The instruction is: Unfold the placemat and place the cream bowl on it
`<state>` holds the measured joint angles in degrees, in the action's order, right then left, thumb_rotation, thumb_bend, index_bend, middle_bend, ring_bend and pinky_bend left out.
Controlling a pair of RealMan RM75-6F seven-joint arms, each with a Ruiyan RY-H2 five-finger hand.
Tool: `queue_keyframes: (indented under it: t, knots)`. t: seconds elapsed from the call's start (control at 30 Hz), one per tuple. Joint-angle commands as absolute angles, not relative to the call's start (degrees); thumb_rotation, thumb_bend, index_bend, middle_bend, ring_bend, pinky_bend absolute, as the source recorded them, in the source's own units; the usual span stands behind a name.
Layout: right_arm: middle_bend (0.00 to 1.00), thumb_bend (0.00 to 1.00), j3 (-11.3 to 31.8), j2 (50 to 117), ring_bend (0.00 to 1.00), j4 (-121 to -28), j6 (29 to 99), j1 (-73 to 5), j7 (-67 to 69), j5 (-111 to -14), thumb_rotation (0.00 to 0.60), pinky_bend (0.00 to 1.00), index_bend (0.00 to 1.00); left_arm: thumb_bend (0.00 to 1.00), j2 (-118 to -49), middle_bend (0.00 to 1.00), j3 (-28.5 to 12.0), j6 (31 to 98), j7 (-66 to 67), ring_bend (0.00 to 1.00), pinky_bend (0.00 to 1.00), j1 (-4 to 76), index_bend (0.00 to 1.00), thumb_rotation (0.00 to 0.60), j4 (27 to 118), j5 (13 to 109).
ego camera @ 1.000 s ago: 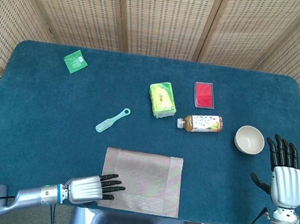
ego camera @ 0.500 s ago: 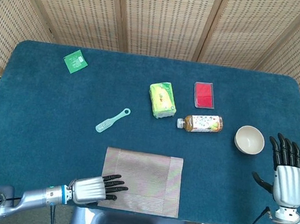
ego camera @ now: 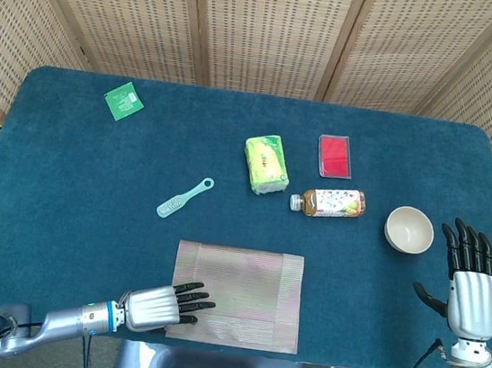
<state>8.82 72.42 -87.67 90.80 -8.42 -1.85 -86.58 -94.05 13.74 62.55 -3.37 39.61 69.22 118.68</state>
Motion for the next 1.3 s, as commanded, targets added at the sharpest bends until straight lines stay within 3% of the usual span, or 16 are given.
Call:
queue_keyframes:
  t: [0.03, 0.4, 1.0, 1.07, 1.23, 1.3]
  knots:
    - [0.00, 0.00, 8.8, 72.4, 0.00, -87.8, 90.9, -8.4, -1.8, -86.7, 0.600, 0.00, 0.07, 0.39, -94.2, 0.00, 13.9, 62.7, -3.4, 0.00, 0.00, 39.8, 0.31, 0.600, 69.3, 118.4]
    - [0.00, 0.00, 8.9, 72.1, 0.00, -88.0, 90.9, -8.2, -1.7, -86.7, 0.600, 0.00, 0.07, 0.39, -94.1, 0.00, 14.3, 62.2, -1.7, 0.00, 0.00, 40.8, 0.31, 0.600, 70.7, 116.7]
    - [0.00, 0.00, 8.9, 71.9, 0.00, -88.2, 91.0, -8.1, -1.4, -87.1, 0.600, 0.00, 0.08, 0.53, -95.5, 0.00, 14.6, 61.4, -0.8, 0.00, 0.00, 41.4, 0.35, 0.600, 70.2, 113.9]
    - [0.00, 0.00, 8.8, 71.9, 0.00, -88.2, 91.0, -8.1, -1.4, -87.1, 0.600, 0.00, 0.08, 0.53, -95.7, 0.00, 14.5, 61.3, -0.6, 0.00, 0.00, 41.4, 0.38, 0.600, 70.1, 113.6]
    - [0.00, 0.00, 8.9, 71.8, 0.00, -88.3, 91.0, -8.1, -1.2, -87.1, 0.600, 0.00, 0.08, 0.53, -96.2, 0.00, 14.4, 60.9, -0.3, 0.00, 0.00, 41.5, 0.59, 0.600, 70.1, 112.8]
    - [0.00, 0.00, 8.9, 71.8, 0.00, -88.3, 91.1, -8.1, -1.1, -87.1, 0.600, 0.00, 0.08, 0.55, -96.4, 0.00, 14.4, 61.0, -0.3, 0.00, 0.00, 41.5, 0.63, 0.600, 70.1, 112.5]
